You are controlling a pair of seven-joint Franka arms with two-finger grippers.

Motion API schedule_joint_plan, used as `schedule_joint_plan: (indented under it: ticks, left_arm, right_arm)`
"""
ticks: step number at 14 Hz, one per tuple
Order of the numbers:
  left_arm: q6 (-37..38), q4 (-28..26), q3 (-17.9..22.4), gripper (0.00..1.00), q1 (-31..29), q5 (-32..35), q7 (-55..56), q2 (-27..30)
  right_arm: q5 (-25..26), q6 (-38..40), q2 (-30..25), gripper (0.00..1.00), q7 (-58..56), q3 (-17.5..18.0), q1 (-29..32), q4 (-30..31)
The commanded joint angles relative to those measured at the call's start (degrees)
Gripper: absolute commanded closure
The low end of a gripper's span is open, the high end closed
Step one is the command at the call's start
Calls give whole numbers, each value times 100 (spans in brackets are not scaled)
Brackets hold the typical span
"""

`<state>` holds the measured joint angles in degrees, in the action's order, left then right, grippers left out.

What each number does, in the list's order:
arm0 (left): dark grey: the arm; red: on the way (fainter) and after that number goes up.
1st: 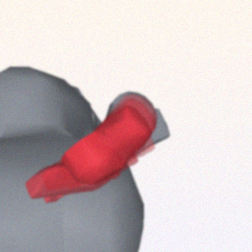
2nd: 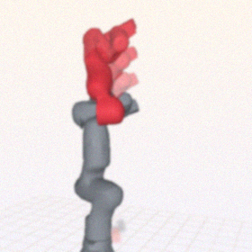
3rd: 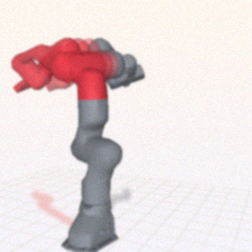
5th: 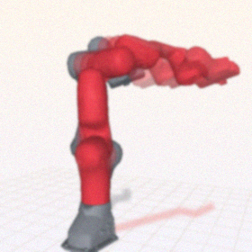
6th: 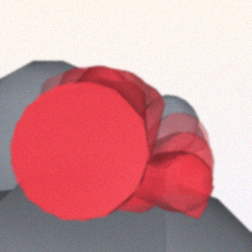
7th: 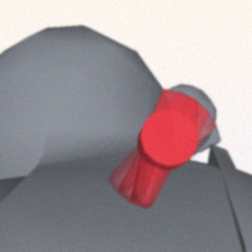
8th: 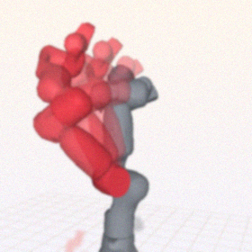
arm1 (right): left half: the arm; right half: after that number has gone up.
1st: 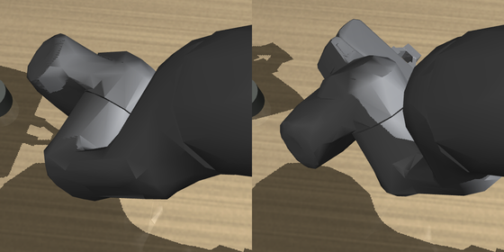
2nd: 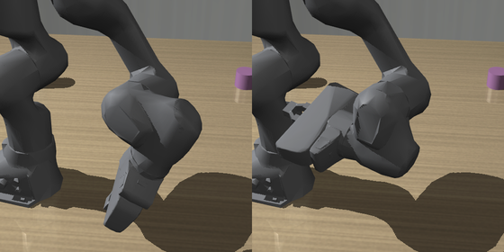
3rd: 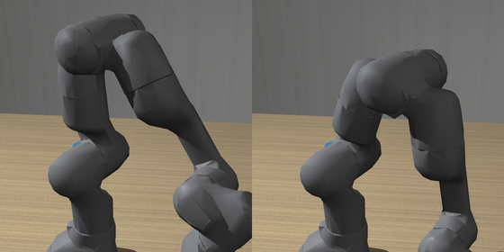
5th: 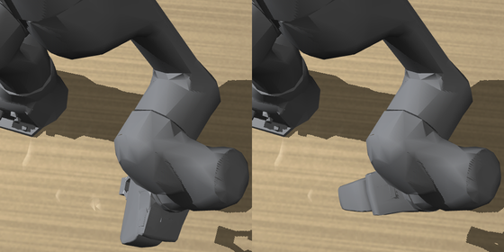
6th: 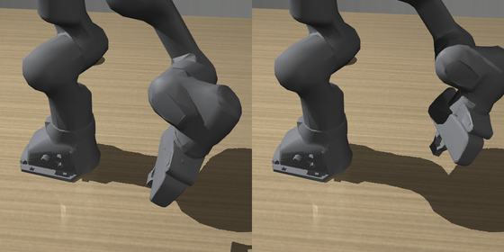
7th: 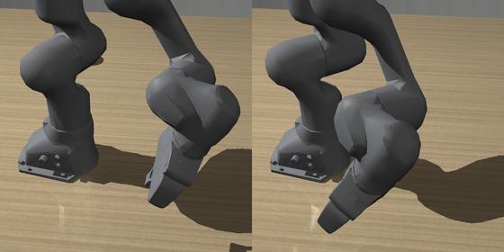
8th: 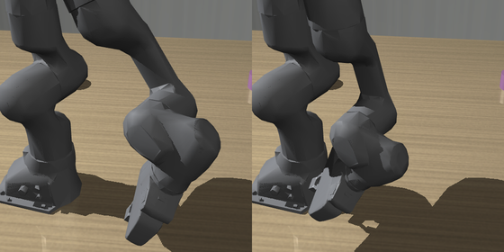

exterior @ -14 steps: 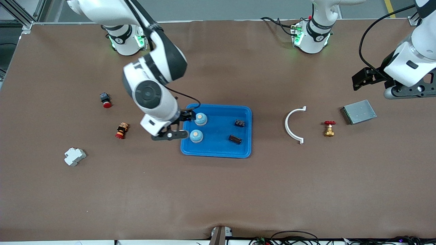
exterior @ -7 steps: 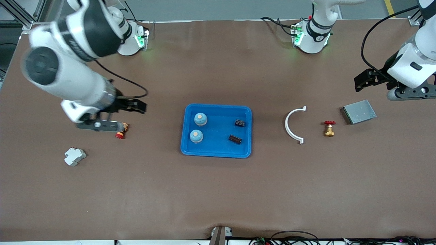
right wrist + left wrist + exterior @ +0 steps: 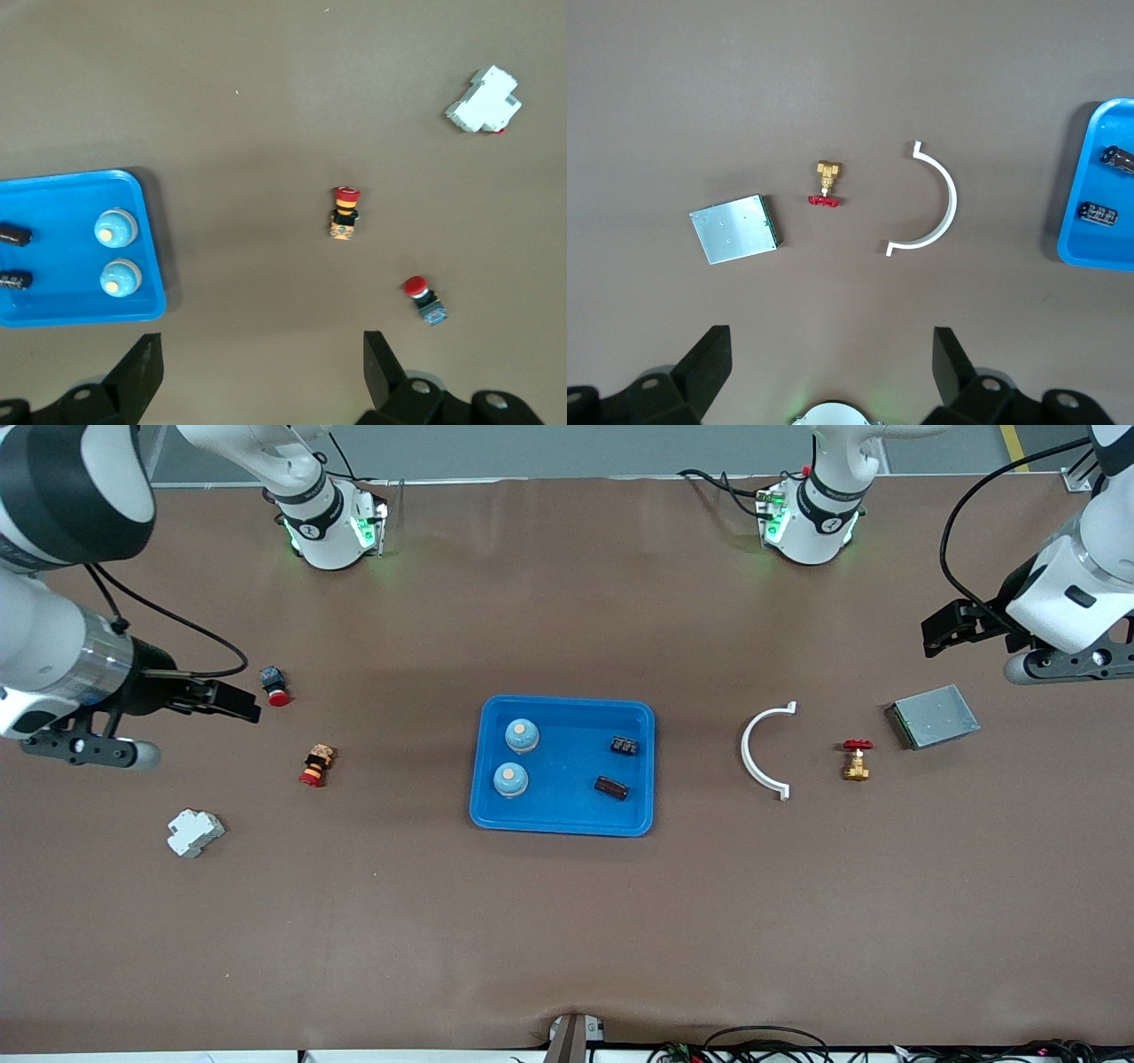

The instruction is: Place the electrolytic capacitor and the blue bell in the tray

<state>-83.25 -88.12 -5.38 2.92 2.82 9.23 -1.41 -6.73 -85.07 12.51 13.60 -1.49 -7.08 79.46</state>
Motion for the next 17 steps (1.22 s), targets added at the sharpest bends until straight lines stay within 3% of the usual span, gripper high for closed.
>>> schedule_joint_plan:
  ticks: [1, 3, 6, 10, 17]
  left_arm:
    - [-235, -494, 2, 0, -19, -124, -124, 413]
    - [-236, -374, 46, 0, -19, -115, -106, 309]
    - [-227, 57, 46, 0, -28, -124, -53, 54]
    - [-209, 260, 55, 0, -28, -124, -71, 53]
    - [-112, -143, 11, 0, -142, -133, -150, 448]
  right_arm:
    - [-22, 201, -248, 0, -541, 79, 364, -72]
    - [-4, 236, -406, 0, -569, 70, 479, 51]
    - [478, 245, -556, 0, -561, 70, 480, 174]
    - [488, 166, -644, 0, -885, 0, 752, 394]
    - [488, 342, -618, 0, -833, 35, 708, 315]
